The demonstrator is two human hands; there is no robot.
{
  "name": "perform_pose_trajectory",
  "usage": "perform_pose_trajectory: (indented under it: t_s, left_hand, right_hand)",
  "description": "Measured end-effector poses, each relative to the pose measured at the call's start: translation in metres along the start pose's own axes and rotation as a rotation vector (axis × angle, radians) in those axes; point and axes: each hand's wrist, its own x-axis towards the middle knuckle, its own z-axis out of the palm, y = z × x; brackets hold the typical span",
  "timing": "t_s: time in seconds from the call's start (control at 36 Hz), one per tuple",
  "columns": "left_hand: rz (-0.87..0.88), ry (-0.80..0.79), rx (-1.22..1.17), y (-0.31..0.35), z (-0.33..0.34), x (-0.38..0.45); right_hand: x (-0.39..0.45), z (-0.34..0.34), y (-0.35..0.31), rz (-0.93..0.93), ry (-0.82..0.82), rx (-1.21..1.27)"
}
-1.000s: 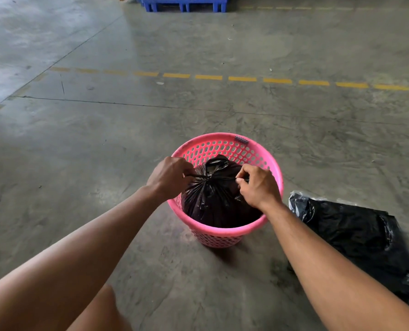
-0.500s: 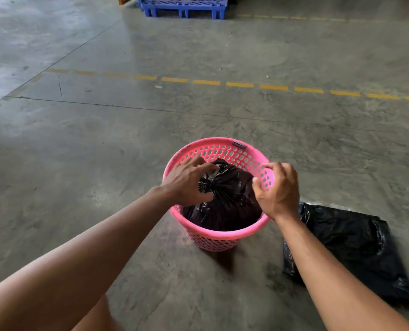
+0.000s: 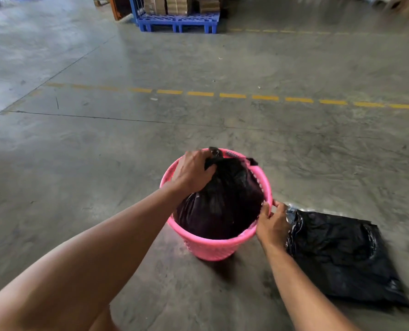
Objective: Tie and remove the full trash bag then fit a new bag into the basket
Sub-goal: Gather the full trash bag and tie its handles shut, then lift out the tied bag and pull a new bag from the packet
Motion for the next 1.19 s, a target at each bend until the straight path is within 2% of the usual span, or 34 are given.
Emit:
perform_pose_trajectory:
  t_s: [0.08,0.33,0.5,0.64,0.72,0.83,1.11,1.19]
  left_hand:
    - [-0.057,0.161,-0.095,0.009,-0.042,0.014]
    - [-0.34,0.463,-0.266,-0.014,-0.135,0.01]
    - [-0.363,0.76,-0.423,-0.036,-0.181,-0.004]
    - [-0.322,0.921,-0.369,-0.055,-0.211,-0.013]
    - [-0.321,0.866,-0.282,-0.072,-0.211,-0.019]
    - [-0.365,0.7,-0.199,-0.107,-0.185,-0.03]
    - [-0.703,0.319,-0.112,-0.198,-0.082,-0.071]
    - [-0.787,0.157,-0.108,-0.215,-0.047,-0.085]
  right_hand:
    - [-0.003,-0.003,0.0,0.005,-0.026,0.013]
    - [-0.003,-0.007,-0.006,0.095,-0.083,0.029]
    - [-0.005,0.0,-0.01,0.029,-0.017,0.016]
    - [-0.009,0.003,-0.013,0.016,0.005,0.004]
    - [-0.007,0.003,-0.011,0.005,0.025,-0.004]
    - [-0.005,0.003,-0.01,0.01,0.015,-0.007]
    - [0.0,0.007,-0.004,-0.028,0.061,0.006]
    - [0.004,0.01,0.003,-0.037,0.078,-0.008]
